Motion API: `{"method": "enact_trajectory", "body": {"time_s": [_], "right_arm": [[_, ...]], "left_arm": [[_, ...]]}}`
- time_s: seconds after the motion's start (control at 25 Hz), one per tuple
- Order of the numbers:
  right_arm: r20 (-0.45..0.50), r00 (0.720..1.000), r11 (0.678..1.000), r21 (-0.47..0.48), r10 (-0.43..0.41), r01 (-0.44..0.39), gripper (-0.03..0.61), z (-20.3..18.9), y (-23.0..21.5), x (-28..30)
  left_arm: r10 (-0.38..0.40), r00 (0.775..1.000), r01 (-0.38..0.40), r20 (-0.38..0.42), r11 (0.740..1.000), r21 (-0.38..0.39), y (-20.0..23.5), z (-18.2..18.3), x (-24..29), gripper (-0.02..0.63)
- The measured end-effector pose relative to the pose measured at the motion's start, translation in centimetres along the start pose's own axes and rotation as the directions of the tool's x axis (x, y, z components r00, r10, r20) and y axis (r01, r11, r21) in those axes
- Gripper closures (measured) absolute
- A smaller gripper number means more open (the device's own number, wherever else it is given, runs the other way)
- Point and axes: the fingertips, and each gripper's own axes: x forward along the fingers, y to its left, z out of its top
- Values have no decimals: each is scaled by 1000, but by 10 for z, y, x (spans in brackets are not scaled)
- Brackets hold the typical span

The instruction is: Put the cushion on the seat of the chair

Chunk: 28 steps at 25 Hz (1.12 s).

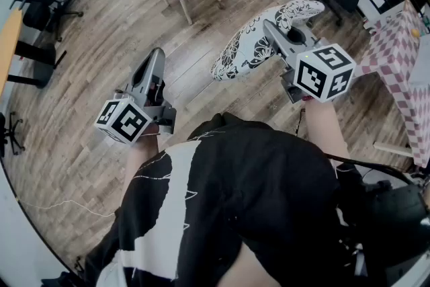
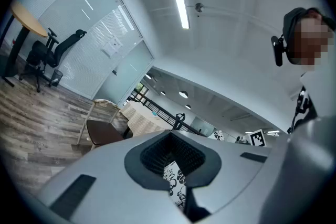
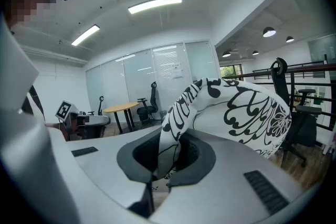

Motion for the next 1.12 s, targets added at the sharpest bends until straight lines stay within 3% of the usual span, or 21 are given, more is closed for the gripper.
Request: {"method": "enact_trajectory", "body": {"time_s": [0.36,0.56,0.72,0.92,1.12], "right_arm": [[-8,1000,999,19,30,-30,557,-11,-4,4],[-42,996,997,34,73,-71,557,-39,48,21],[-52,995,993,93,80,-75,557,-55,61,35],[-26,998,987,155,57,-52,557,-47,41,53],[-2,996,977,198,84,-82,557,-34,9,82]], "left_arm": [[9,999,-8,-31,1000,29,3,-4,9,600],[20,999,-18,-47,999,37,33,2,-28,600],[30,998,-29,-63,1000,8,52,-4,-43,600],[34,998,-34,-60,999,2,67,-1,-30,600],[51,998,-51,-43,999,8,82,8,6,600]]}}
